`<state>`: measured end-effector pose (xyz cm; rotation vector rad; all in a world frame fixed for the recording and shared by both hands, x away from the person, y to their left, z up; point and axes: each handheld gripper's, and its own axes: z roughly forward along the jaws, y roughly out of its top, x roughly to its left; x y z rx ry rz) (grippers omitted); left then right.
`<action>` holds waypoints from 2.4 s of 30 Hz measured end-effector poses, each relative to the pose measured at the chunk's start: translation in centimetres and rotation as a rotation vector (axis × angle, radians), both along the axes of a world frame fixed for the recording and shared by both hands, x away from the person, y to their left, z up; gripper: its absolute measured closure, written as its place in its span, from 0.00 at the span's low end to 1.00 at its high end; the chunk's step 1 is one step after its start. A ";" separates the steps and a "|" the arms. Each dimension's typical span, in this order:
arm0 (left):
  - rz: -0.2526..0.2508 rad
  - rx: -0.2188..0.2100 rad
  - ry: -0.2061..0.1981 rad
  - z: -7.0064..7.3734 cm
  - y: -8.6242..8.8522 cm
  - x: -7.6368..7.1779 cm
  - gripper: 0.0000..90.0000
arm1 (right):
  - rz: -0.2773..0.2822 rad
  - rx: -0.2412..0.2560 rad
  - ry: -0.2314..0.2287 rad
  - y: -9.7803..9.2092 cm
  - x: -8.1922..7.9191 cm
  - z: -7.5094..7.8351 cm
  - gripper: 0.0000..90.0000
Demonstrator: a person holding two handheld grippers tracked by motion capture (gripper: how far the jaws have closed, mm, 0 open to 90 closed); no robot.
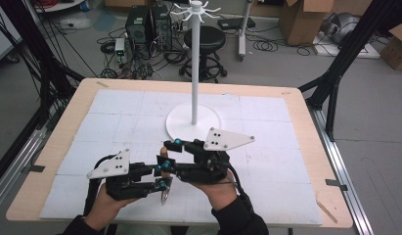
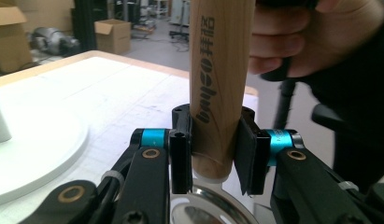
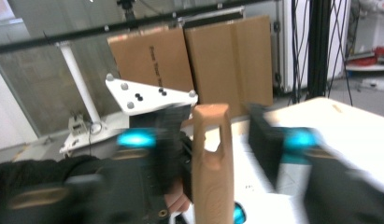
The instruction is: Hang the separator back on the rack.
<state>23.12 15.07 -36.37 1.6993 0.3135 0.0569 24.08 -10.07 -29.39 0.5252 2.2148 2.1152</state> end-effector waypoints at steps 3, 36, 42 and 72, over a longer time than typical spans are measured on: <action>-0.071 -0.025 0.007 0.1 0.0 0.0 0.78 | 0.114 -0.017 -0.049 -0.9 0.8 -0.6 0.35; -0.050 -0.072 0.018 0.0 0.4 0.3 0.44 | 0.132 -0.014 -0.015 -0.6 0.9 -1.4 0.80; 0.029 -0.079 -0.009 0.3 0.7 0.3 0.43 | -0.042 -0.045 0.002 -0.2 0.3 -0.8 0.80; 0.147 0.038 -0.011 0.4 -1.4 0.4 0.81 | -0.248 -0.041 0.042 -0.3 -1.1 -1.7 0.79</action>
